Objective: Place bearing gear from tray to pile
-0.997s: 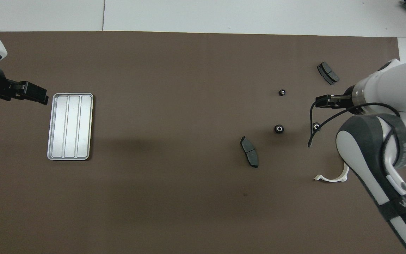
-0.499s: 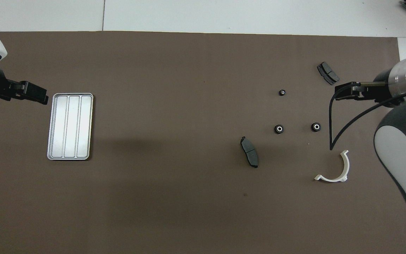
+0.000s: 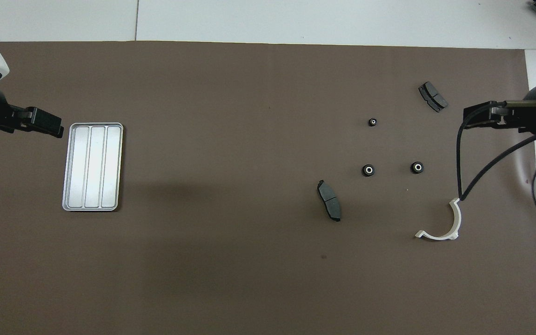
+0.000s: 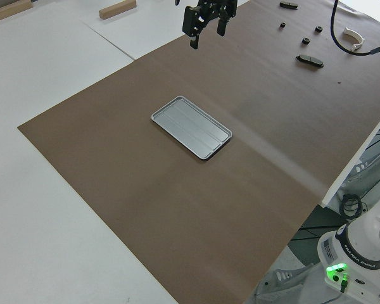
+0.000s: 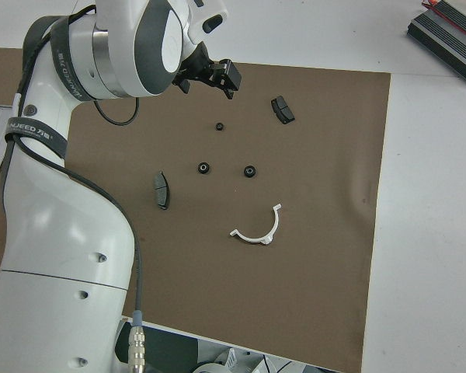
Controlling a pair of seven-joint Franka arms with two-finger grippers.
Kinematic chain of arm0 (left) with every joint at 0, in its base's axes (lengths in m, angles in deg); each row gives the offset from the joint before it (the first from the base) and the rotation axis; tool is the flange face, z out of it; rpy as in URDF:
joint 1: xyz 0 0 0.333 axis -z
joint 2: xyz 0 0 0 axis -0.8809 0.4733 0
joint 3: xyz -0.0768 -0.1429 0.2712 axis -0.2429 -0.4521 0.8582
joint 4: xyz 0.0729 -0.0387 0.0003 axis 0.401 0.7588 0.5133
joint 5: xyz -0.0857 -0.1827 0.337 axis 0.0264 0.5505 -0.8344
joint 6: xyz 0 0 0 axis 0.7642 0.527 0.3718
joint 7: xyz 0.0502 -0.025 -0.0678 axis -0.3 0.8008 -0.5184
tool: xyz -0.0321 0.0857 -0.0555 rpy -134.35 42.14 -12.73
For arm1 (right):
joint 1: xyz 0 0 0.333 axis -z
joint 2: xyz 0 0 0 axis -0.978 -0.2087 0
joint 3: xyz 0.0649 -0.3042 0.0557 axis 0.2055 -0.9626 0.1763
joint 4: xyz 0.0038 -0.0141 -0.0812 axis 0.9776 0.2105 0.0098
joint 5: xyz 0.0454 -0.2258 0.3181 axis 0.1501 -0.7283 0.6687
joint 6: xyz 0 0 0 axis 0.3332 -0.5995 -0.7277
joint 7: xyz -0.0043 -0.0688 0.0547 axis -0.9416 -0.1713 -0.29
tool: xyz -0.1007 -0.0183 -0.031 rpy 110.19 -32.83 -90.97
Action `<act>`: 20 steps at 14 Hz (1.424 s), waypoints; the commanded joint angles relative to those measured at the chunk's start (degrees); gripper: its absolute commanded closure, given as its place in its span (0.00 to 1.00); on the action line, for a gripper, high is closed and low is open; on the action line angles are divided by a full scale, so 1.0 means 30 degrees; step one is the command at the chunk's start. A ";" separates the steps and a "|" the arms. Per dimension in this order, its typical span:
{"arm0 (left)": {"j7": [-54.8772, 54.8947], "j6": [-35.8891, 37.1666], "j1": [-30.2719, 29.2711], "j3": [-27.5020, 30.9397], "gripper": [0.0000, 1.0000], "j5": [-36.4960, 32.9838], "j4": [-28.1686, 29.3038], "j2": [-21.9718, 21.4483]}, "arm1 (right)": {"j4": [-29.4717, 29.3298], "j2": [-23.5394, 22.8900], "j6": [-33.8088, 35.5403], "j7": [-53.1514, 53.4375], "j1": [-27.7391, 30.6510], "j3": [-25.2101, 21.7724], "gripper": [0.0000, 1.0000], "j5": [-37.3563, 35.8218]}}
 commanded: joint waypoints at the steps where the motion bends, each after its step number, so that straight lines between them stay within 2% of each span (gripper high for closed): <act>1: 0.0143 -0.0369 -0.0011 0.0013 0.00 -0.0319 0.0769 -0.0625 | -0.0478 0.0097 0.1148 0.0141 -0.0704 -0.0841 0.00 0.0370; 3: 0.0143 -0.0369 -0.0011 0.0013 0.00 -0.0319 0.0769 -0.0625 | -0.0478 0.0214 0.1821 0.0053 -0.1586 -0.2192 0.00 0.0515; 6: 0.0143 -0.0369 -0.0011 0.0013 0.00 -0.0319 0.0769 -0.0625 | -0.0449 0.0478 0.2933 0.0287 -0.2171 -0.2487 0.00 0.0836; 9: 0.0143 -0.0369 -0.0011 0.0013 0.00 -0.0319 0.0769 -0.0625 | -0.0186 0.0625 0.3377 0.0578 -0.3344 -0.3541 0.00 0.0867; 14: 0.0144 -0.0369 -0.0011 0.0013 0.00 -0.0319 0.0769 -0.0625 | 0.0078 0.0742 0.3172 0.0639 -0.4078 -0.4156 0.00 0.0867; 20: 0.0172 -0.0369 -0.0011 0.0013 0.00 -0.0319 0.0769 -0.0625 | 0.0283 0.0742 0.3114 0.0551 -0.3639 -0.4217 0.00 0.1482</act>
